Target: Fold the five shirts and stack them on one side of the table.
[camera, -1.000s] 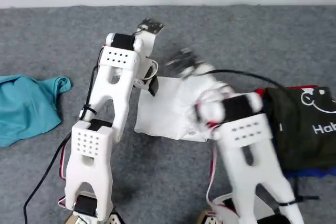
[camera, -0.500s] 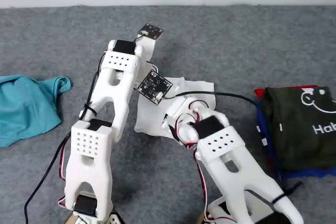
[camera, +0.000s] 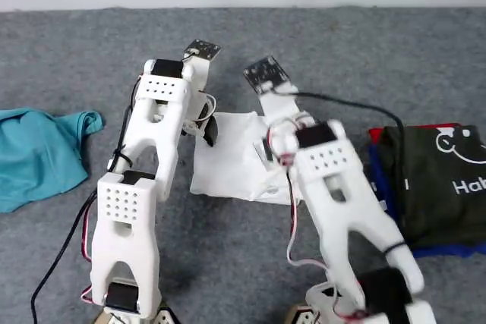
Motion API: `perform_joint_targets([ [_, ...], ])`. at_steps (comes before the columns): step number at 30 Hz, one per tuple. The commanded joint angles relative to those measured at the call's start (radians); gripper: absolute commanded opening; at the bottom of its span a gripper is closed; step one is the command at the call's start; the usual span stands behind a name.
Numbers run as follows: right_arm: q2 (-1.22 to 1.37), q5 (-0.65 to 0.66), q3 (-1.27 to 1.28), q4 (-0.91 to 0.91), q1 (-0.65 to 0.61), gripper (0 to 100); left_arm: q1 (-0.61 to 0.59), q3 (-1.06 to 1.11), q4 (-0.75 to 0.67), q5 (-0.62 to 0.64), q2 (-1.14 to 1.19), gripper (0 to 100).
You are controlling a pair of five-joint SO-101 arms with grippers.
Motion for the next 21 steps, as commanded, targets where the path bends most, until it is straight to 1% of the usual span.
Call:
perform_joint_targets([
  [1, 0.093, -0.008, -0.209, 0.113, -0.038, 15.5, -0.043, -0.008, 0.012, 0.003, -0.083, 24],
  [6, 0.237, -0.008, -0.293, 0.125, -0.142, 15.4, -0.080, -0.008, 0.012, 0.003, -0.095, 24],
  [9, 0.305, -0.008, -0.292, 0.096, -0.171, 15.4, -0.083, -0.008, 0.012, 0.003, -0.092, 24],
  [16, 0.395, -0.005, -0.293, -0.027, -0.151, 15.4, -0.080, -0.008, 0.012, 0.003, -0.092, 24],
  [18, 0.404, -0.002, -0.293, -0.050, -0.127, 15.4, -0.080, -0.008, 0.012, 0.003, -0.092, 24],
  [21, 0.421, 0.061, -0.288, -0.084, -0.085, 15.4, -0.080, -0.007, 0.012, 0.003, -0.091, 24],
])
